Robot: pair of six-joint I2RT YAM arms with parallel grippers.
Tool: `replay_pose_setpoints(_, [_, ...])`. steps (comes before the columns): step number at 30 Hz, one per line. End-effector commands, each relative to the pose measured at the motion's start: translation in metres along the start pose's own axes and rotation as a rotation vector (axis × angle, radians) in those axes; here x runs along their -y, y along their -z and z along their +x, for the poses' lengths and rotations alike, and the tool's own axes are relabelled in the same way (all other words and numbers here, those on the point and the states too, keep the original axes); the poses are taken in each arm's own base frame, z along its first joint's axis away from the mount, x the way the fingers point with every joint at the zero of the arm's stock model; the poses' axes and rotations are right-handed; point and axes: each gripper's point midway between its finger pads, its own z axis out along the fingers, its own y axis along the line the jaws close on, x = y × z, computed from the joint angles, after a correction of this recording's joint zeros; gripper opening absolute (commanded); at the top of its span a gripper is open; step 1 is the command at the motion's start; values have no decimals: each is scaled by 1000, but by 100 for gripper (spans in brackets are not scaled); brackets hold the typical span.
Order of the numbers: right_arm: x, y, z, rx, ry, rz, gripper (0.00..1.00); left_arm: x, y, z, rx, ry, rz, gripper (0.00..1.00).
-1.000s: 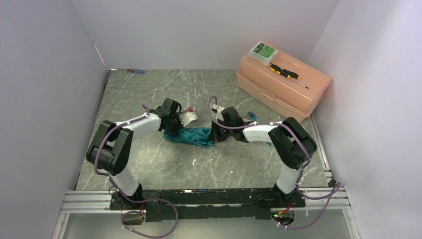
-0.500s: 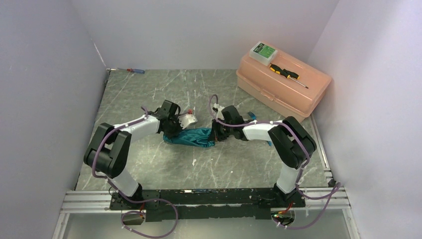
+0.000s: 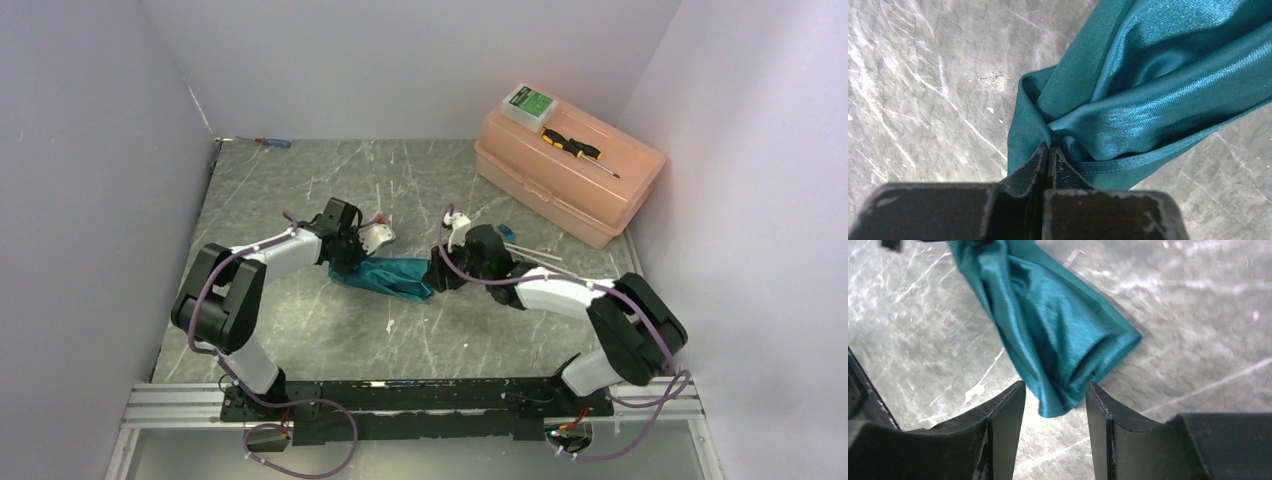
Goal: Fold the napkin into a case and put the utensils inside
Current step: Fold the smaller rectangle-folded napkin at the center of the board.
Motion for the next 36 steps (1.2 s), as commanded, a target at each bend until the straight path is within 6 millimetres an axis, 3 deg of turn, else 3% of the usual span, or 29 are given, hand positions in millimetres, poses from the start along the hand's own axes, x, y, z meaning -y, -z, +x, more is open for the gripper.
replay_pose_setpoints(1, [-30,7,-29,153,315,-6,51,38,-11,44,-151,73,151,3])
replay_pose_setpoints(5, [-70,3,-12,161,522,-98,47,40,-14,48,-170,75,159,3])
replay_pose_setpoints(9, [-90,-13,5,99,590,-168,39,40,-14,48,-167,73,158,3])
replay_pose_setpoints(12, [-92,-26,13,58,604,-189,33,38,-14,47,-161,71,149,3])
replay_pose_setpoints(21, [-86,-57,20,2,650,-176,35,36,-15,46,-155,71,150,3])
replay_pose_setpoints(32, [-66,-75,20,-10,674,-61,36,36,-15,47,-154,61,150,3])
replay_pose_setpoints(36, [-62,-78,20,-16,676,-43,31,37,-15,48,-153,60,153,3])
